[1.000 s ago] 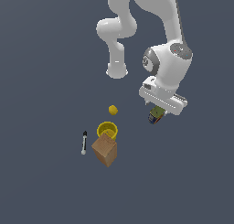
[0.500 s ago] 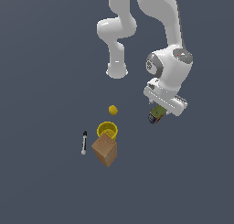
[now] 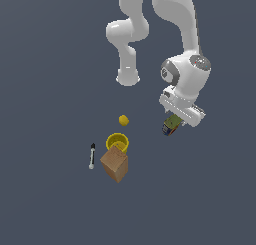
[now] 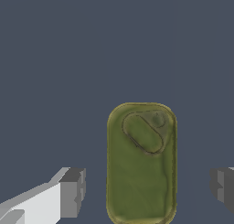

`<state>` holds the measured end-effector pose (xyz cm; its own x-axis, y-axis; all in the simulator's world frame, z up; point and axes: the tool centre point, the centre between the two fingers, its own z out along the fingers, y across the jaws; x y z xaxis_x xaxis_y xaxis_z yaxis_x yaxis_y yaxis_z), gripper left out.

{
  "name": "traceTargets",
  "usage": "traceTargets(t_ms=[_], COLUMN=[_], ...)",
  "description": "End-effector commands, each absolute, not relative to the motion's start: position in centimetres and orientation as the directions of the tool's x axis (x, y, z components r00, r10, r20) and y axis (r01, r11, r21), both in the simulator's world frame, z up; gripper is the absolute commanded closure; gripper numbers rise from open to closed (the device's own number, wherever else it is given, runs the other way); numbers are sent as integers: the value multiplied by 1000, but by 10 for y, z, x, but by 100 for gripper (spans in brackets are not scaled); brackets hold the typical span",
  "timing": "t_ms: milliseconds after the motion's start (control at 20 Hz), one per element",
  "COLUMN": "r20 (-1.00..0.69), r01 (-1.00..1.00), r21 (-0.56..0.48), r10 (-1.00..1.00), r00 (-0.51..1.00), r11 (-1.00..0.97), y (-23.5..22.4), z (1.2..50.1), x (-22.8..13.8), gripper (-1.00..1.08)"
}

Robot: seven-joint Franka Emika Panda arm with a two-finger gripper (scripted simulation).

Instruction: Pick up a designated object from a clutter of objects.

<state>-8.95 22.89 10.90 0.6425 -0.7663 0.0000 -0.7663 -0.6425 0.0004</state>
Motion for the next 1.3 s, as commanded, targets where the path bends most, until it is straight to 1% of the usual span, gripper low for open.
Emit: traceTargets(t_ms=[0,250,700,950,1000,1250], r20=[0,0,0,0,0,0], r01=[-766,-766,-768,-768,-768,-768], r21=[0,0,0,0,0,0], r10=[-766,-766,-768,-768,-768,-768], r00=[642,642,641,640,640,640], r11=[-642,-642,-641,-640,-640,-640], y=[229,229,229,229,229,229], z=[109,102,65,58,58,58], x=[-89,-90,-91,-90,-90,-90], gripper=[-92,-92,-92,-92,108,108])
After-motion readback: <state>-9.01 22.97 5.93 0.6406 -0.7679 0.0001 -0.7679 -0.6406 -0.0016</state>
